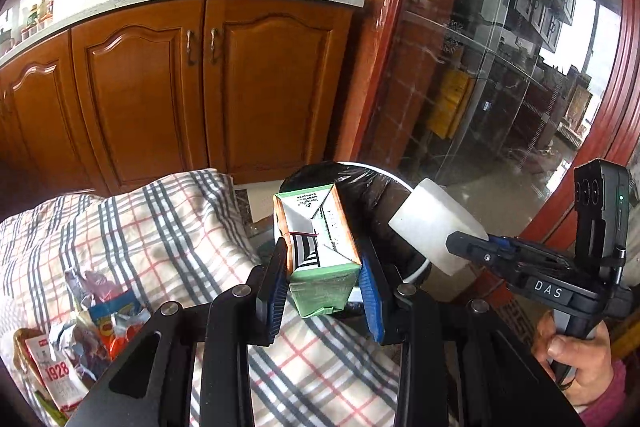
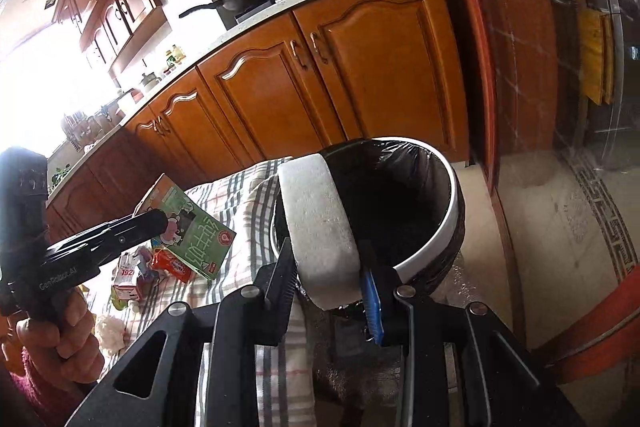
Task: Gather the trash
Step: 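Carry the carton with the left tool while the right tool carries the foam block, releasing both into the bin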
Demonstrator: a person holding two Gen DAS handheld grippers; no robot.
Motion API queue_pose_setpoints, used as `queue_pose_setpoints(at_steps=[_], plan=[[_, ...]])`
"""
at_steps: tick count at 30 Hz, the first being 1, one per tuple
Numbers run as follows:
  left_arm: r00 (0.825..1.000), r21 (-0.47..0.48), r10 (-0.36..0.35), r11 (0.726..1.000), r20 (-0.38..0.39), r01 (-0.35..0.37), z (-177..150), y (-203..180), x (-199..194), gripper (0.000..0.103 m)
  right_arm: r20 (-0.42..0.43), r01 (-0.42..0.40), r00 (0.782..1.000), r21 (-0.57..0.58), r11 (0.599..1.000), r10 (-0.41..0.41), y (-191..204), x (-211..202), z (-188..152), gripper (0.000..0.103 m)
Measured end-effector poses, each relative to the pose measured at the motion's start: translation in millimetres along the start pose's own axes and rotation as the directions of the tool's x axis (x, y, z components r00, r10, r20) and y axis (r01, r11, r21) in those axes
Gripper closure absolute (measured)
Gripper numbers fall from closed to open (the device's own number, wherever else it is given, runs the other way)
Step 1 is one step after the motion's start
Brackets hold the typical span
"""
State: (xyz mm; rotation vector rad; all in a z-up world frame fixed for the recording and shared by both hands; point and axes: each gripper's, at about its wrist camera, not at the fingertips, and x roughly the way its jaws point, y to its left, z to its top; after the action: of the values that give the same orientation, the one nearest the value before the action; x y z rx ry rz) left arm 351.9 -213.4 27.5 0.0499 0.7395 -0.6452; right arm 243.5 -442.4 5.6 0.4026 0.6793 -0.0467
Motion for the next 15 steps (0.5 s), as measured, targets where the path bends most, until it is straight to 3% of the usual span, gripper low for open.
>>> queue_pose_setpoints(at_steps=[15], plan=[[0.993,0.012,0.000,1.000,-0.117,0.001,49,-4,102,0.072,-0.124,0.065,0.990,-0.030,0.997,-0.069,-31,52,37,0.073]])
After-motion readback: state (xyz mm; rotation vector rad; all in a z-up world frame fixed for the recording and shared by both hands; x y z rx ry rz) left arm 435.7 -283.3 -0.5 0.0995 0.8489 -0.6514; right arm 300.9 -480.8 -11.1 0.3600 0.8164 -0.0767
